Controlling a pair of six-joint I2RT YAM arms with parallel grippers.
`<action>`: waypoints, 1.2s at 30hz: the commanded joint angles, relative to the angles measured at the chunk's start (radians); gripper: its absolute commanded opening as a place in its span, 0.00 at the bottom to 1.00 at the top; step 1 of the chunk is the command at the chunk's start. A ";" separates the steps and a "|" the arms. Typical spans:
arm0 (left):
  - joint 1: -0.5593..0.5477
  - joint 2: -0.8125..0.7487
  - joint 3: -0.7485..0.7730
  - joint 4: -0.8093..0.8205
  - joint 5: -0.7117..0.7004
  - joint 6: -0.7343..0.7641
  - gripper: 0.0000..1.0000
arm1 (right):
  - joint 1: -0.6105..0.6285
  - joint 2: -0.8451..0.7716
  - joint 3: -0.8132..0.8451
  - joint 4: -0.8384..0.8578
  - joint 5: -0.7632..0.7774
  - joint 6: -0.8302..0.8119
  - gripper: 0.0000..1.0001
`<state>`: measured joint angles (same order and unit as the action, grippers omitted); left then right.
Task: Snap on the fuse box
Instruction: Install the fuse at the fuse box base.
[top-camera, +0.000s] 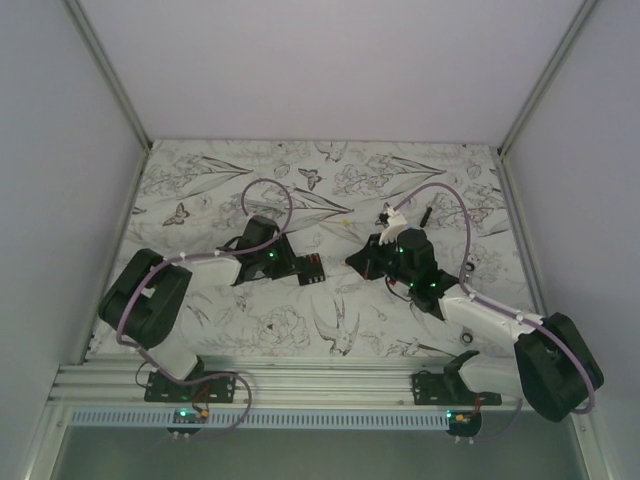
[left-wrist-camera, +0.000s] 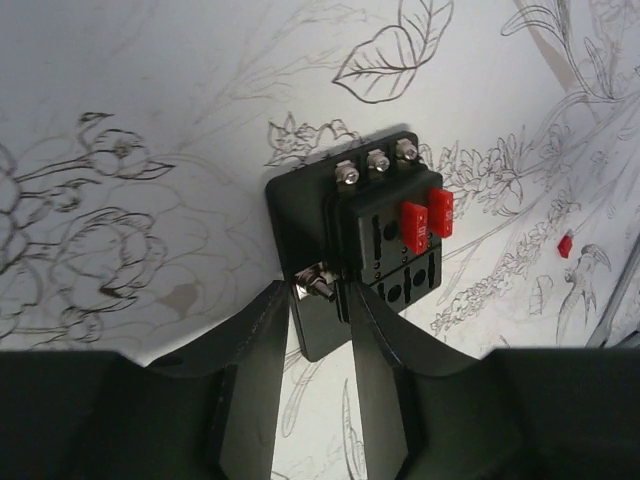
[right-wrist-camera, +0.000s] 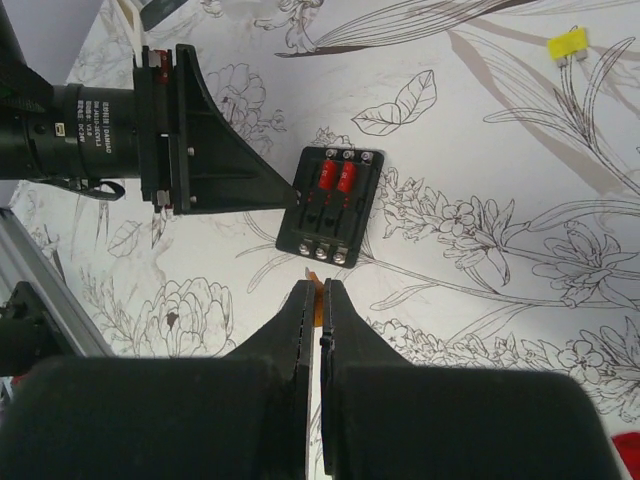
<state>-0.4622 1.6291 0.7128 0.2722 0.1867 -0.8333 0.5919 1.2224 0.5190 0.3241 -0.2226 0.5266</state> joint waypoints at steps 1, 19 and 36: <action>-0.044 0.056 0.017 -0.033 0.031 -0.034 0.35 | -0.007 -0.005 0.075 -0.072 0.037 -0.043 0.00; -0.025 -0.099 -0.029 -0.037 0.081 -0.035 0.57 | 0.141 0.304 0.501 -0.543 0.191 -0.384 0.00; 0.222 -0.443 -0.105 -0.392 0.059 0.070 0.97 | 0.277 0.661 0.894 -0.793 0.354 -0.543 0.00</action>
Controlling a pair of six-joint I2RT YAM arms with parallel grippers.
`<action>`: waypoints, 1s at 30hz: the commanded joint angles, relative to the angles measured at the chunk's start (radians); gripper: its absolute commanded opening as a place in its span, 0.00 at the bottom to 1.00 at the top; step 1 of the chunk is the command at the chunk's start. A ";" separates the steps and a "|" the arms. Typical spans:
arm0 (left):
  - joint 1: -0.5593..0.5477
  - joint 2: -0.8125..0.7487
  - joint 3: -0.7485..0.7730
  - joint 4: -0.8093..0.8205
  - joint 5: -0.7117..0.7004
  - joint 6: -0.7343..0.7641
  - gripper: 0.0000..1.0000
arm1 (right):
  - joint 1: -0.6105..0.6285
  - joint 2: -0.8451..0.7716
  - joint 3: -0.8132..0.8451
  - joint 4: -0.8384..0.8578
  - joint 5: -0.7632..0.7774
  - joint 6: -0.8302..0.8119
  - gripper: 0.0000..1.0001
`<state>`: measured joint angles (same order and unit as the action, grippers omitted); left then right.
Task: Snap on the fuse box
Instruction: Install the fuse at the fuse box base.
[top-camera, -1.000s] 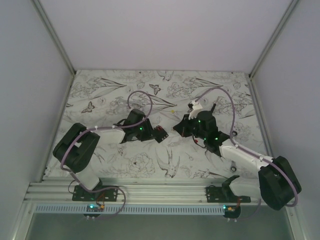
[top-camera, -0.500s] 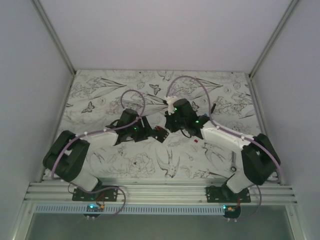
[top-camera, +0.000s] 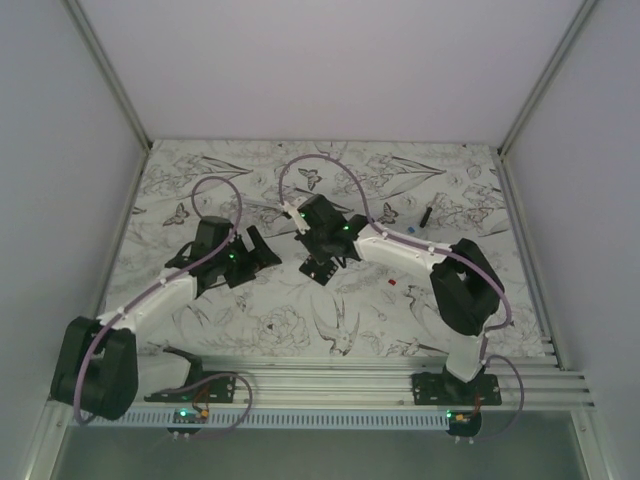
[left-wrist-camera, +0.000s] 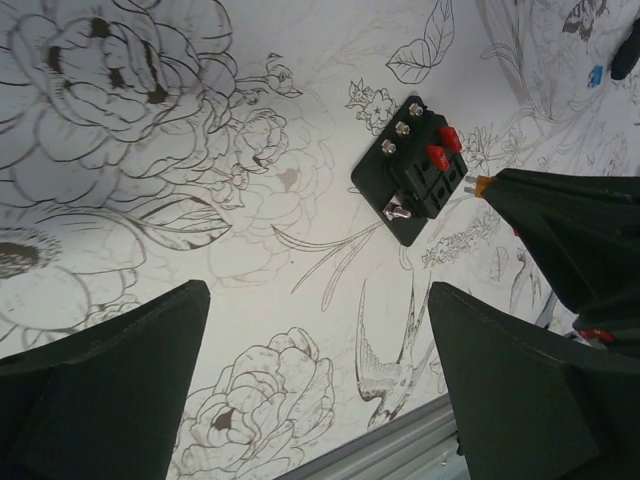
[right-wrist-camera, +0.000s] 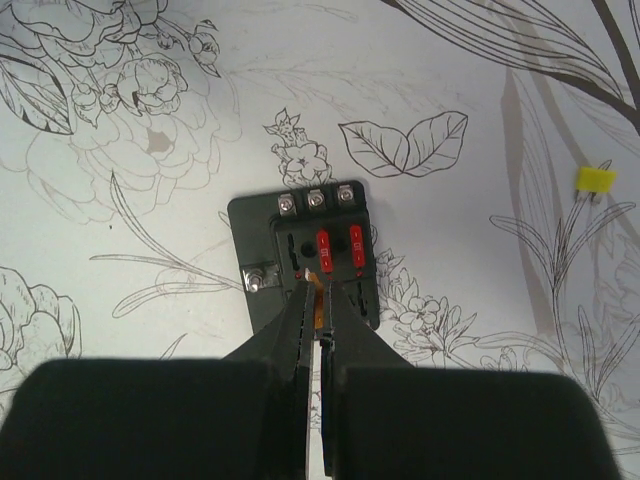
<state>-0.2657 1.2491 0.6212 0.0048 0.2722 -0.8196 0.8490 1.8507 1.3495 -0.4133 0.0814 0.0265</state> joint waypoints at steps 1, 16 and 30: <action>0.030 -0.076 -0.017 -0.129 -0.028 0.064 0.99 | 0.023 0.049 0.075 -0.061 0.056 -0.043 0.00; 0.062 -0.077 -0.020 -0.153 -0.028 0.090 1.00 | 0.065 0.180 0.203 -0.136 0.132 -0.024 0.00; 0.063 -0.063 -0.017 -0.152 -0.020 0.091 1.00 | 0.087 0.211 0.231 -0.186 0.165 -0.023 0.00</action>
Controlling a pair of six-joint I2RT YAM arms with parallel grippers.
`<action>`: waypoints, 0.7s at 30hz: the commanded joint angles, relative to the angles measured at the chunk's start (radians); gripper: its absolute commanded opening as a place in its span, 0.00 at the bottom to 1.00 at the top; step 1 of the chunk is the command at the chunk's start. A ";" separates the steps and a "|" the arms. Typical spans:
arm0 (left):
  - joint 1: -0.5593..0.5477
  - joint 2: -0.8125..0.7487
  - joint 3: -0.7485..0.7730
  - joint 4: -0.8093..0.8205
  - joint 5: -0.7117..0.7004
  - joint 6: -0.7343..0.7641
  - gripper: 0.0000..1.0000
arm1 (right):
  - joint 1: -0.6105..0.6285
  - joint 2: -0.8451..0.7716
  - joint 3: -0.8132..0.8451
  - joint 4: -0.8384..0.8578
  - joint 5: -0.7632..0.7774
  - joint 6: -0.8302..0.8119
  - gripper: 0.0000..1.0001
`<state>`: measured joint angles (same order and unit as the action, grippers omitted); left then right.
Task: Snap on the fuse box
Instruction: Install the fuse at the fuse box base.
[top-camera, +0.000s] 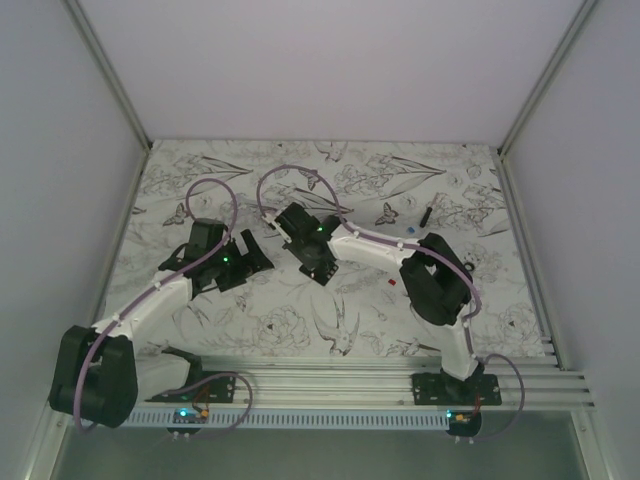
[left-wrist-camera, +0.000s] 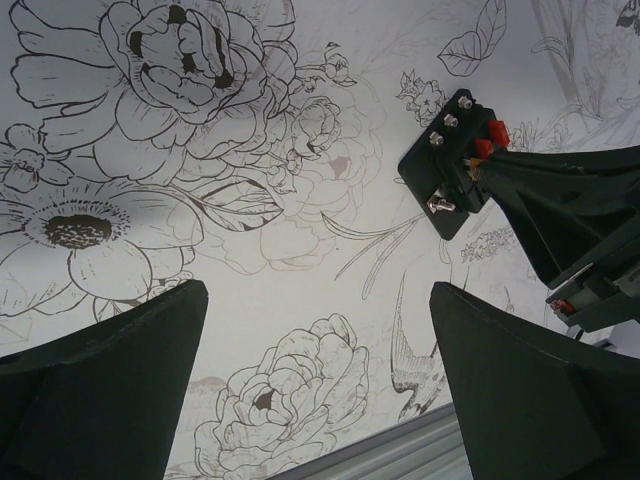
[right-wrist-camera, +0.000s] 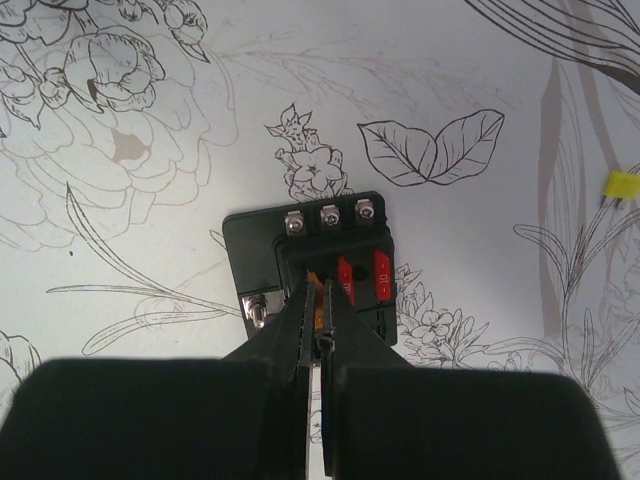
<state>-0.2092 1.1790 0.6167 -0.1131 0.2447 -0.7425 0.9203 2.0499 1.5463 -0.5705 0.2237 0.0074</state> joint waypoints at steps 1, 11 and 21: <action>0.007 0.007 -0.012 -0.035 0.008 0.013 1.00 | 0.018 0.012 0.033 -0.028 0.022 -0.005 0.00; 0.007 0.012 -0.011 -0.034 0.015 0.010 1.00 | 0.033 0.053 0.048 -0.048 0.041 -0.017 0.00; 0.008 -0.006 -0.019 -0.035 0.008 0.006 1.00 | 0.048 0.100 0.060 -0.050 0.047 -0.022 0.00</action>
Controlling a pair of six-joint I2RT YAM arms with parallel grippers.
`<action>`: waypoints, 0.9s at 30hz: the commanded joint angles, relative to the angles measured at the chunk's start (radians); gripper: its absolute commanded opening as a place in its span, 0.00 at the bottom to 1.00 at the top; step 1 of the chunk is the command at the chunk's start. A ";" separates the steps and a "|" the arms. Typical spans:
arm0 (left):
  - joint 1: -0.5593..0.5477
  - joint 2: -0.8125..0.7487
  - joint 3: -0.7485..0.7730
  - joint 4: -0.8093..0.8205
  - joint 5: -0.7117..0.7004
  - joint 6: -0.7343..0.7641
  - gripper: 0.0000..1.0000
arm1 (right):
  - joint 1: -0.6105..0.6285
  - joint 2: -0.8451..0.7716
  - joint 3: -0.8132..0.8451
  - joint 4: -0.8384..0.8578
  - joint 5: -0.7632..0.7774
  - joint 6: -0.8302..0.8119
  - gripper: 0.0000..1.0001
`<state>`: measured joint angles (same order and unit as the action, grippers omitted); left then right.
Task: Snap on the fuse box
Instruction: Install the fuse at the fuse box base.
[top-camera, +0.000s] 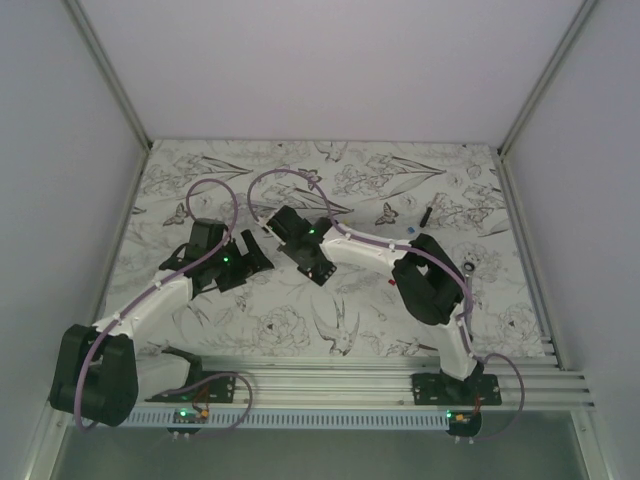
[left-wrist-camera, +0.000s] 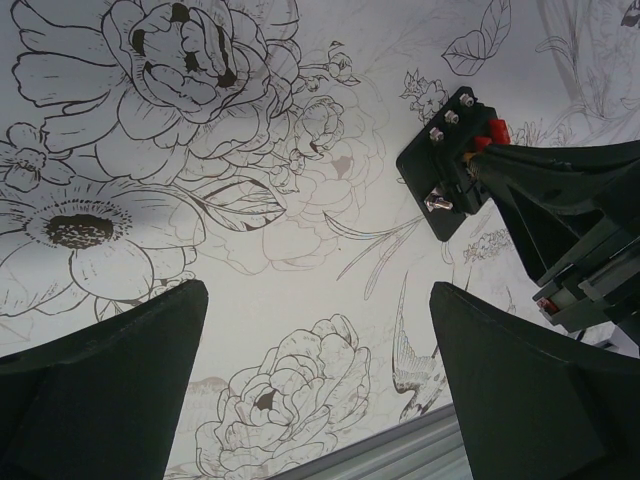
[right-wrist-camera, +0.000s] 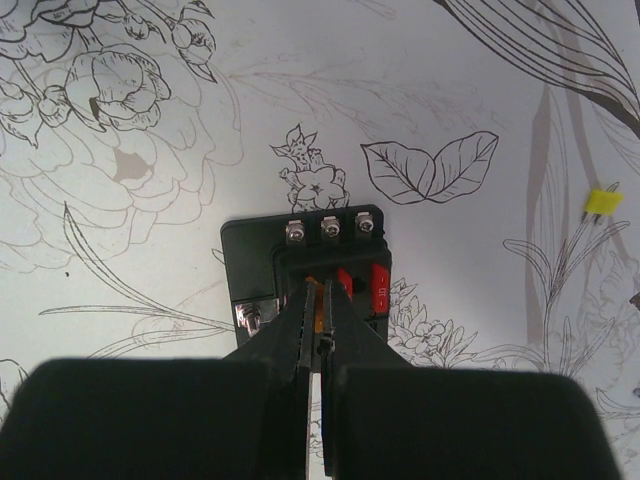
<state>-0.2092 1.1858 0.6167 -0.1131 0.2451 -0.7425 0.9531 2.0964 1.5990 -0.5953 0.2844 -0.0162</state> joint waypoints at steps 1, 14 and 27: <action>0.007 -0.022 -0.021 -0.036 0.002 0.005 1.00 | 0.015 0.054 0.007 -0.025 -0.014 0.004 0.00; 0.009 -0.061 -0.029 -0.043 0.005 0.004 1.00 | 0.032 -0.051 -0.135 -0.054 0.060 0.034 0.00; 0.010 -0.089 -0.029 -0.062 -0.011 0.003 1.00 | 0.033 -0.110 -0.267 0.051 0.003 0.086 0.00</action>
<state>-0.2085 1.0969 0.5991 -0.1398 0.2382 -0.7429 0.9775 1.9568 1.3804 -0.5533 0.3523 0.0227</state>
